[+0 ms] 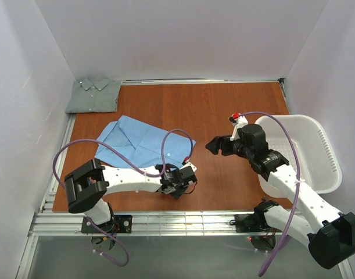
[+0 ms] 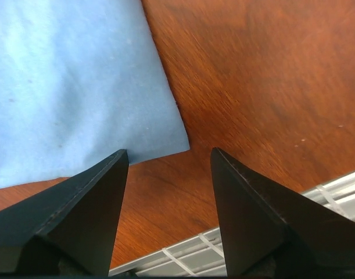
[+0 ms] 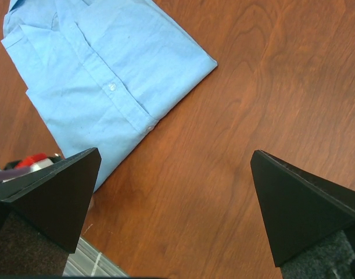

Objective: Fold and stack the long sleeve shirts
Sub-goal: Fold the shirt

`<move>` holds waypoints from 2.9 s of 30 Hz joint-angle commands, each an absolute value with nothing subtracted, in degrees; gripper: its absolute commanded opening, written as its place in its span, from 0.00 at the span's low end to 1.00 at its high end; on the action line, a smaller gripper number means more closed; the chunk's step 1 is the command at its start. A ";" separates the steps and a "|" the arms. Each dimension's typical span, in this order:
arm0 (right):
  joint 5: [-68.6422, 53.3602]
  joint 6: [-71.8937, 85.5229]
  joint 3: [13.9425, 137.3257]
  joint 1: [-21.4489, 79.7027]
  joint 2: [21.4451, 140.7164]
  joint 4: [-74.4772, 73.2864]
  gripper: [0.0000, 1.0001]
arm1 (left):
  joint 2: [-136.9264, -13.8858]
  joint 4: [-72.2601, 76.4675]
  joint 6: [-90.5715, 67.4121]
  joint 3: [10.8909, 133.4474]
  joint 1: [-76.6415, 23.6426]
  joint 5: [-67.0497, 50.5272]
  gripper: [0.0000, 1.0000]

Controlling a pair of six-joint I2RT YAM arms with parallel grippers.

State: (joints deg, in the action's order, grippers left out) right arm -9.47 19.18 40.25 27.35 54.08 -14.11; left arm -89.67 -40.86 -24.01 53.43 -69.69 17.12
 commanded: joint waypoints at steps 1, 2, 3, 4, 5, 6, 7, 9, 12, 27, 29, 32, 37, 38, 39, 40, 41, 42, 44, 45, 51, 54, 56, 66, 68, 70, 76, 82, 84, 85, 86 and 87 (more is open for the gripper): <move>-10.81 20.39 39.46 27.07 53.00 -13.71 0.99 | -91.13 -41.66 -23.55 55.37 -71.27 20.83 0.55; -10.81 20.56 39.11 27.07 52.91 -13.62 0.99 | -91.58 -41.40 -23.55 55.37 -71.45 21.00 0.54; -10.90 20.65 38.94 27.07 52.91 -13.62 0.99 | -92.02 -40.96 -23.55 55.28 -71.46 21.27 0.53; -10.90 20.65 38.85 27.07 52.91 -13.62 0.98 | -92.37 -40.96 -23.55 55.20 -71.46 21.44 0.52; -10.99 20.65 38.76 27.07 53.00 -13.62 0.99 | -93.33 -40.87 -23.64 55.11 -71.46 22.66 0.52; -11.16 20.65 38.67 27.16 53.00 -13.54 0.98 | -93.69 -40.96 -23.82 55.11 -71.46 23.20 0.49; -11.42 20.57 38.67 27.16 53.09 -13.54 0.99 | -94.30 -41.04 -23.99 55.02 -71.46 23.81 0.48; -11.95 20.48 38.58 27.07 53.26 -13.62 0.98 | -96.06 -41.74 -24.43 55.19 -71.46 24.87 0.42; -12.39 20.48 38.32 27.07 53.09 -13.54 0.98 | -98.17 -42.10 -25.05 55.28 -71.46 25.84 0.39; -16.86 33.21 31.57 27.07 54.31 -6.35 0.99 | -97.65 -42.99 -27.95 58.44 -71.54 24.62 0.00; -18.80 36.46 29.72 27.07 56.50 -3.09 0.99 | -95.81 -42.10 -28.12 59.85 -71.46 22.25 0.00; -21.53 41.39 27.25 27.42 60.11 3.41 0.98 | -94.75 -41.84 -28.30 62.31 -71.46 20.05 0.00; -20.65 49.38 25.14 30.31 66.16 12.46 0.99 | -94.83 -42.27 -28.83 64.95 -71.46 17.93 0.00; -20.65 50.44 25.05 30.93 67.14 13.79 0.99 | -94.92 -42.71 -29.09 65.82 -71.46 17.58 0.00; -20.39 52.45 24.96 31.55 68.11 15.19 0.98 | -95.18 -42.71 -29.61 66.27 -71.46 16.88 0.00; -19.96 53.08 25.05 32.60 69.94 17.03 0.98 | -95.10 -42.63 -29.71 66.44 -71.54 16.35 0.00; -19.17 53.78 25.05 33.13 70.74 18.18 0.99 | -95.01 -42.19 -29.97 66.62 -71.46 16.09 0.00; -18.99 54.66 24.96 33.48 71.80 19.24 0.99 | -94.75 -41.93 -30.23 66.80 -71.46 15.47 0.00; -18.55 56.42 24.96 34.45 74.43 21.97 0.99 | -94.66 -41.49 -30.76 67.32 -71.45 14.59 0.00; -18.46 57.03 24.96 34.80 75.40 22.58 0.99 | -94.66 -41.48 -31.11 67.85 -71.46 14.42 0.00; -15.39 60.55 25.84 39.11 80.76 25.66 0.98 | -94.31 -42.36 -34.36 69.43 -71.28 15.82 0.00; -15.56 63.01 24.97 40.43 84.89 30.05 0.97 | -93.61 -41.05 -35.07 69.34 -70.75 14.42 0.00; -15.73 63.54 24.70 40.69 86.30 32.51 0.95 | -93.43 -39.91 -35.16 69.34 -70.75 12.93 0.00; -15.56 60.65 27.25 40.52 91.05 35.86 0.71 | -94.57 -36.04 -35.24 69.52 -70.66 6.25 0.00; -15.64 59.24 27.42 39.99 90.88 35.86 0.52 | -93.69 -35.25 -35.33 69.52 -70.66 5.63 0.06; -15.47 57.49 27.25 39.55 89.65 35.60 0.36 | -92.30 -35.33 -36.20 69.43 -70.40 5.45 0.15; -14.95 47.58 31.97 37.27 84.73 19.48 0.01 | -84.05 -34.37 -36.13 68.12 -63.91 0.10 0.59; -14.94 32.81 41.03 32.44 82.88 0.11 0.01 | -76.03 -35.59 -34.81 62.59 -47.84 -2.28 0.84; -14.94 24.84 46.63 30.42 83.84 -10.75 0.01 | -74.36 -35.95 -33.84 60.92 -41.15 -1.94 0.84; -14.51 22.35 48.32 29.98 84.20 -14.46 0.01 | -74.09 -36.47 -33.49 59.34 -39.04 -1.67 0.84; -13.98 19.45 50.43 29.01 84.90 -17.55 0.01 | -73.57 -36.65 -33.23 58.54 -35.11 -1.58 0.84; -12.93 15.33 53.93 28.57 85.25 -24.02 0.01 | -73.39 -36.65 -32.96 57.75 -33.24 -1.58 0.84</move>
State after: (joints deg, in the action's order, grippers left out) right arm -15.07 29.74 46.87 30.20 84.75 -6.33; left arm -74.13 -34.06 -34.76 61.01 -38.33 -0.93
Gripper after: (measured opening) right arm 0.014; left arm 0.844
